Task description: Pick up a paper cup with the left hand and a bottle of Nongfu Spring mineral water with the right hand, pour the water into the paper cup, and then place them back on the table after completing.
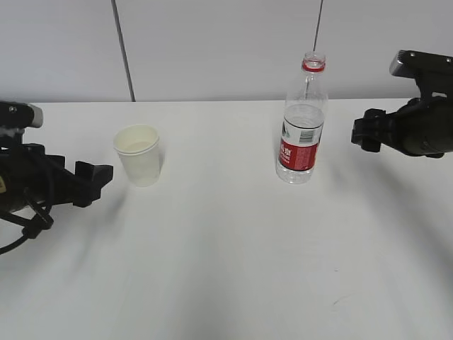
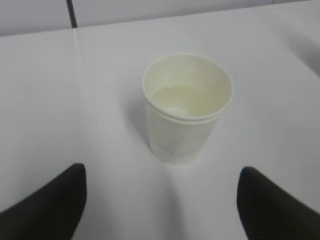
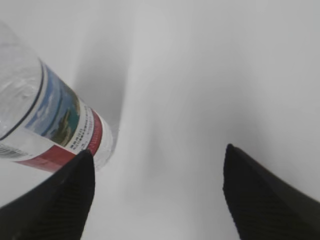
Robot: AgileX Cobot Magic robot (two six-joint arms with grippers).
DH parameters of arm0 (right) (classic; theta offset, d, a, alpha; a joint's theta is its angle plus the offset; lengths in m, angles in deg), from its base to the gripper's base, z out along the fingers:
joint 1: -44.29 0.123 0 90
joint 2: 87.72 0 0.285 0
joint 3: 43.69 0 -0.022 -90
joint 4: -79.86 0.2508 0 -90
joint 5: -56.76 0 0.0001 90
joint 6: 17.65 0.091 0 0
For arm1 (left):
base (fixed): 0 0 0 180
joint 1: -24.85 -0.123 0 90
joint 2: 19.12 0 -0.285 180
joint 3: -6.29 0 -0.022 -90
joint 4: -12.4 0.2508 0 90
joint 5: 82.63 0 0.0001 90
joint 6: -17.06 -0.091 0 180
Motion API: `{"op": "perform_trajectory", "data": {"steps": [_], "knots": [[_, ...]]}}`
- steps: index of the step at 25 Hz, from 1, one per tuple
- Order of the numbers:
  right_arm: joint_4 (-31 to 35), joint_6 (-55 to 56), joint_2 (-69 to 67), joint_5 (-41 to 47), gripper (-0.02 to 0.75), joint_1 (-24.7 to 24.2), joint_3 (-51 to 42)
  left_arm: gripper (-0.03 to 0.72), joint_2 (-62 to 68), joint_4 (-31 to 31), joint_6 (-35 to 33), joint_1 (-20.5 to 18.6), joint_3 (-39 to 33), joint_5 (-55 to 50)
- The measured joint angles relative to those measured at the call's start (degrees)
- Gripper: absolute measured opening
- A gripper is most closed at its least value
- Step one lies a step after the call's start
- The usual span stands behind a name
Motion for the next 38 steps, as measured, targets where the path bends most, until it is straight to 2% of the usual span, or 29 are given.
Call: {"op": "perform_trajectory", "data": {"steps": [4,9,14,18,20,26,29,33,38], "knots": [[0.13,0.13,0.83,4.26,0.588,0.0,0.27,0.563,-2.91,0.0,3.48,0.0,2.11,-12.15],[0.53,0.22,0.92,7.76,0.587,0.0,0.51,0.559,-4.4,-1.29,5.55,0.85,8.53,-34.02],[1.04,0.22,0.92,11.2,0.587,0.23,0.51,0.492,-4.4,-5.99,5.73,1.67,17.68,-56.26],[2.31,-1.54,0.92,16.88,0.587,2.44,0.61,0.464,-4.4,-8.54,5.79,1.78,24.18,-70.46],[5.83,-5.28,0.92,20.78,0.587,3.99,1.19,0.461,-4.4,-9.23,5.79,1.78,27.16,-76.07],[26.84,-24.89,1.04,33.03,0.587,5.41,6.2,0.454,-4.4,-11.39,3.62,1.78,32.89,-88.07],[34.61,-33.53,1.83,38.86,0.587,5.41,9.16,0.452,-4.4,-14.1,1.38,1.78,33.69,-91.45],[42.08,-40.86,3.38,50.4,0.587,5.41,13.0,0.448,-4.4,-16.25,0.16,1.84,33.69,-96.1],[47.61,-47.89,3.59,65.39,0.587,5.41,17.92,0.448,-4.4,-16.95,0.06,1.84,33.69,-100.27]]}}
